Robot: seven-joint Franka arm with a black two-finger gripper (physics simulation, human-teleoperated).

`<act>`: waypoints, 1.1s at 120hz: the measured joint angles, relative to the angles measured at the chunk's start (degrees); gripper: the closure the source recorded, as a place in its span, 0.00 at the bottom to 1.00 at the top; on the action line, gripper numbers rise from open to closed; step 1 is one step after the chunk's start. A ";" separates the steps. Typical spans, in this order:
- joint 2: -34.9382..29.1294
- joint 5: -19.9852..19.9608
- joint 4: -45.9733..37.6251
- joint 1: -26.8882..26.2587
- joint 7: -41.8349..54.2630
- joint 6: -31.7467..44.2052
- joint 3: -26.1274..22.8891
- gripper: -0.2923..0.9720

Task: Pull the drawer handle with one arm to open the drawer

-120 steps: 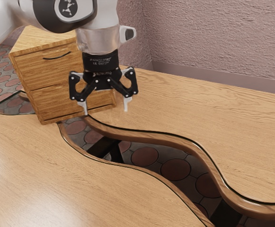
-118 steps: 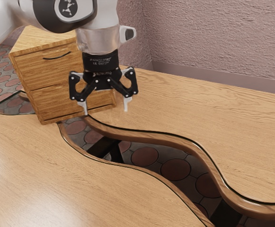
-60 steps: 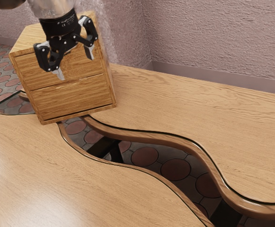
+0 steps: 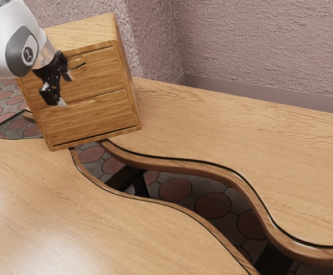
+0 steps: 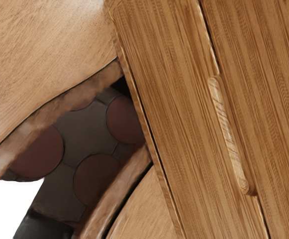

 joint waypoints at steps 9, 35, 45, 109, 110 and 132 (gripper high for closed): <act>6.40 -5.89 4.01 -18.58 -1.27 1.37 26.91 0.23; 13.48 -18.93 6.58 -32.51 -2.99 1.00 49.79 0.23; 15.04 -21.15 6.95 -32.83 -3.18 0.99 52.38 0.23; 16.00 -25.31 13.72 -23.66 -4.10 4.96 41.24 0.23; 16.03 -25.32 13.74 -23.47 -4.11 5.05 41.02 0.23; 16.62 -25.42 13.78 -20.82 -4.21 6.47 38.32 0.23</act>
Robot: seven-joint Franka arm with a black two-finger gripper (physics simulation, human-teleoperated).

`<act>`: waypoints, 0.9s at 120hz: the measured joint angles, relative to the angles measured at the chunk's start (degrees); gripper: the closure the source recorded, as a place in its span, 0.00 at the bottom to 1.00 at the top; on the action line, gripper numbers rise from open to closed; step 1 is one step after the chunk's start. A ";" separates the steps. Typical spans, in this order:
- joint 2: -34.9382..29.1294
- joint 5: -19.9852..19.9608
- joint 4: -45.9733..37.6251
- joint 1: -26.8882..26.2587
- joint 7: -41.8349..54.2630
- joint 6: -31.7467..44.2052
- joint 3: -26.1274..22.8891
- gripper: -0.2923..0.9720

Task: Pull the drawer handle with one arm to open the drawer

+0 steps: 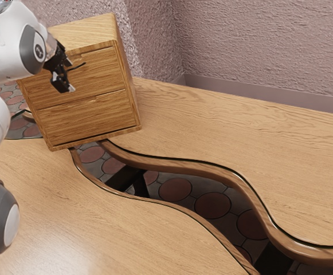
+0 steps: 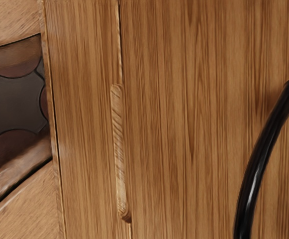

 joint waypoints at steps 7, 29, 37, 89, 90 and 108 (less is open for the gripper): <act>0.21 0.00 -0.17 0.63 -0.02 0.25 -0.46 0.23; 0.66 0.00 -0.58 0.95 -0.07 0.56 -0.88 0.23; 0.29 0.03 -0.68 0.90 -0.08 0.12 -0.83 0.23; -2.94 0.03 -1.66 0.14 0.02 -7.12 -0.95 0.23; -3.01 0.03 -1.66 0.13 0.04 -7.39 -0.99 0.23; -3.53 0.00 -2.74 0.04 0.28 -10.74 -2.00 0.24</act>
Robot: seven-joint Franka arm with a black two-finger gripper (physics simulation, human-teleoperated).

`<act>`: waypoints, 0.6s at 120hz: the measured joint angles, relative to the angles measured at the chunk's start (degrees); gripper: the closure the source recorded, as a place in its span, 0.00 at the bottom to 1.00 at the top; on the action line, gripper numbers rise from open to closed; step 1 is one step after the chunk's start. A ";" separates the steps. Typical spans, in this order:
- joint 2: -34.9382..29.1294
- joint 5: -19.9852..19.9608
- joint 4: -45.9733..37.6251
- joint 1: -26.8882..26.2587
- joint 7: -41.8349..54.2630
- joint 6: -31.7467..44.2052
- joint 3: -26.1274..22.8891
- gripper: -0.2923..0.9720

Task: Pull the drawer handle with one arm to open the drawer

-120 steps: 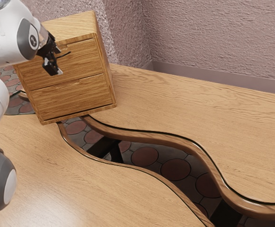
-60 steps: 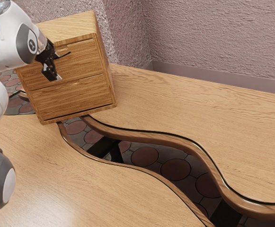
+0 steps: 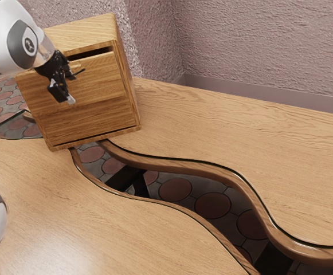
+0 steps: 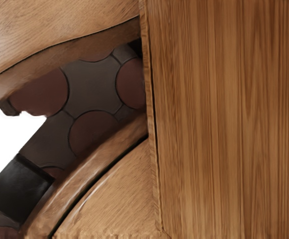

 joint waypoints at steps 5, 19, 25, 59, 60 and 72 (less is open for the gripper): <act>-1.04 -0.06 -0.32 -0.16 0.06 -0.96 -0.40 0.24; -11.81 1.46 -6.51 -6.64 -0.51 -5.25 -1.22 0.26; -20.47 6.85 -8.05 -11.21 -1.97 -7.83 -9.94 0.26; -33.39 30.39 -6.37 -16.15 -10.33 -15.65 -25.57 0.25; -33.39 30.54 -6.35 -14.86 -10.49 -15.75 -25.64 0.24; -33.16 34.97 -6.24 -6.32 -12.70 -16.84 -31.26 0.24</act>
